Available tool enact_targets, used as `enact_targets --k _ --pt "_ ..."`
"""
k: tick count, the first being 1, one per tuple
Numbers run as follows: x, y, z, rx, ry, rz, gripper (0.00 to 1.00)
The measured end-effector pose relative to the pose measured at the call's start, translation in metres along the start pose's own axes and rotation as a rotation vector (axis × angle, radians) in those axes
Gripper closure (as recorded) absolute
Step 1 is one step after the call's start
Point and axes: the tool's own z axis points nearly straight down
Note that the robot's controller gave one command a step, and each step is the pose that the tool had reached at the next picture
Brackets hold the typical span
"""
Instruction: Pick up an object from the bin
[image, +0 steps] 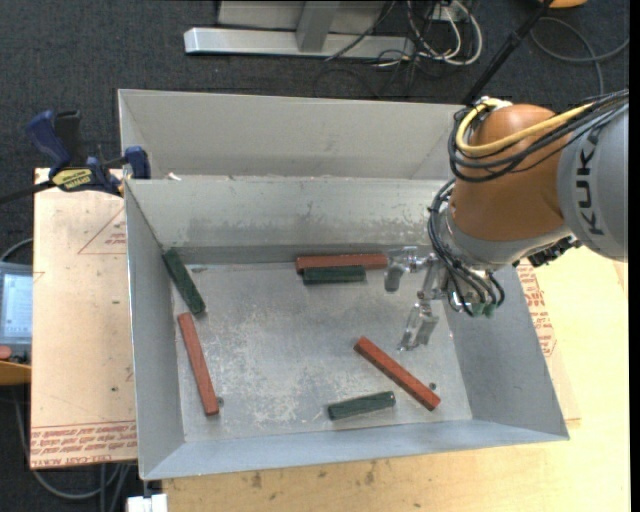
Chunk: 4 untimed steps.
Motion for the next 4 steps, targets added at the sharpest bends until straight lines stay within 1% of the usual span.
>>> enact_targets --k 1,2,3,4 --pt "0.013 -0.038 0.13 0.0 0.0 -0.132 0.0" --pt "0.027 -0.009 0.136 0.0 -0.007 -0.082 0.0" --pt "0.026 -0.01 0.135 0.0 -0.009 -0.081 1.0" --pt "0.025 0.004 0.005 0.001 -0.016 -0.073 1.0"
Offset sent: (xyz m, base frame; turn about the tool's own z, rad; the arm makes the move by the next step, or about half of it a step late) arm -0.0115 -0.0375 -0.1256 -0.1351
